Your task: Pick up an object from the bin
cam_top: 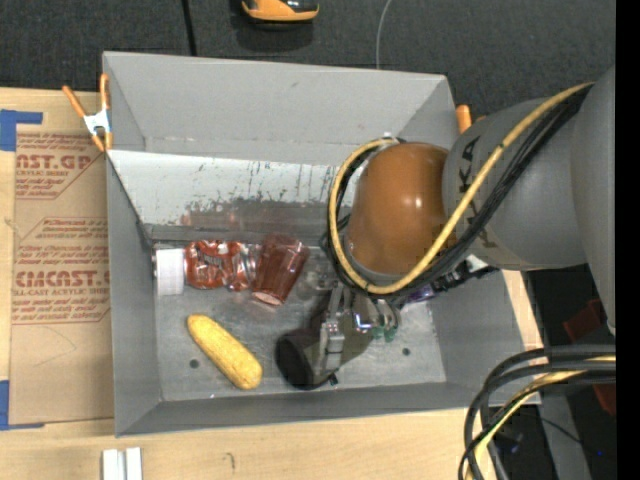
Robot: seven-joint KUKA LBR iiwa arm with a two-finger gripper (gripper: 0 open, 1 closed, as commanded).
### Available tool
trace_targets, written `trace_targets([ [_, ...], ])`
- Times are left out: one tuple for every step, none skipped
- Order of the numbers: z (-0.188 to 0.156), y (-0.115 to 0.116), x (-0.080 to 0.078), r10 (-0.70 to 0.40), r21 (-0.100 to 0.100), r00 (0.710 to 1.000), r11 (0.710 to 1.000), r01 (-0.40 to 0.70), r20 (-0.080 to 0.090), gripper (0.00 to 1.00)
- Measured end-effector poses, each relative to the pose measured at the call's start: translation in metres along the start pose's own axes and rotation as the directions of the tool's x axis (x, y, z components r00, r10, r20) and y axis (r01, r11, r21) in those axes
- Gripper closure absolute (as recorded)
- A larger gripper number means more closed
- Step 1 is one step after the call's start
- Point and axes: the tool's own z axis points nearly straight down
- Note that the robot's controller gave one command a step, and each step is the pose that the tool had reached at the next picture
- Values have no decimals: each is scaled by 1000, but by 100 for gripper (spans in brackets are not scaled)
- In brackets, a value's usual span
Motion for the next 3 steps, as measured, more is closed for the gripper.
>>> trace_targets([
  [-5,0,-2,1,-1,1000,1000,-1,7,0],
  [45,-38,-29,-181,2,983,984,181,16,0],
  [75,-51,5,-486,4,874,874,486,8,0],
])
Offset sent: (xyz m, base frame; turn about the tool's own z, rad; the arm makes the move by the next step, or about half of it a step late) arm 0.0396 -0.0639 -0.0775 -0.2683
